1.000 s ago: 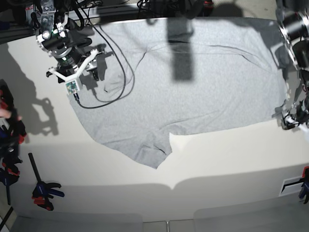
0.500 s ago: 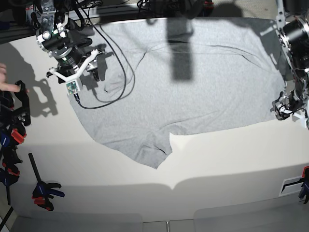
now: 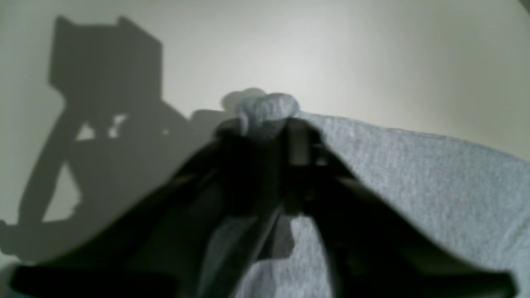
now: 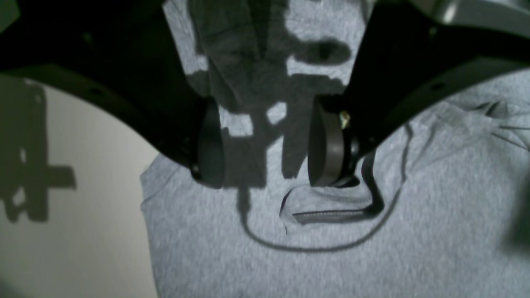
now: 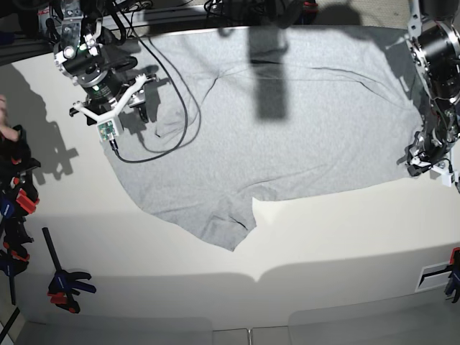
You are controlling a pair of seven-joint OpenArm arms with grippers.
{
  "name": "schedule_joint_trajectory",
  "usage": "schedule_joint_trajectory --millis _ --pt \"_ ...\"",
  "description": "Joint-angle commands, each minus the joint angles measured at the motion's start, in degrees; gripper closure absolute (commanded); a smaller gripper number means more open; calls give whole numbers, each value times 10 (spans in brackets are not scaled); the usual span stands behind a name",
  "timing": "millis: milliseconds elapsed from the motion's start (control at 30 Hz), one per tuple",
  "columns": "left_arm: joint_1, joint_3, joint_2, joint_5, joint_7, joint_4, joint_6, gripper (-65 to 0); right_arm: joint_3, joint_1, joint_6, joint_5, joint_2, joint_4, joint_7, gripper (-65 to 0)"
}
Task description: Fold the T-shirt properly
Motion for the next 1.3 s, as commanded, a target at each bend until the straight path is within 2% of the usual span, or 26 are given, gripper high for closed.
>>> schedule_joint_trajectory --millis 0,67,267,400,600,700,767,933,1067,1200,1267 --pt "-6 0 -7 5 3 3 -2 -57 2 5 3 6 5 10 27 -316" --pt "-7 0 -7 2 -4 3 -2 0 -2 25 2 6 5 0 27 -312" --pt "-7 0 -7 -91 30 3 -2 0 -47 165 0 6 5 -99 -9 -312" --pt "-6 0 -7 -101 33 3 -2 0 -104 285 -2 6 -1 -195 -16 -312" --pt "-7 0 -7 -101 47 3 -2 0 -148 470 -6 -7 -54 -421 -16 -312" --pt "-6 0 -7 -101 59 3 -2 0 -148 550 -6 -56 -78 -541 -14 -312" --pt "-6 0 -7 -101 59 3 -2 0 -148 593 -6 -93 -89 -615 6 -312" --pt "-6 0 -7 -101 59 3 -2 0 -148 662 -20 -188 -91 -798 106 -312" --pt "-6 0 -7 -101 59 3 -2 0 -148 676 -26 -200 -87 -899 152 -312" --pt "-6 0 -7 -101 59 3 -2 0 -148 667 -26 -200 -87 -914 156 -303" --pt "-6 0 -7 -101 59 3 -2 0 -148 665 -26 -198 -87 -914 146 -233"
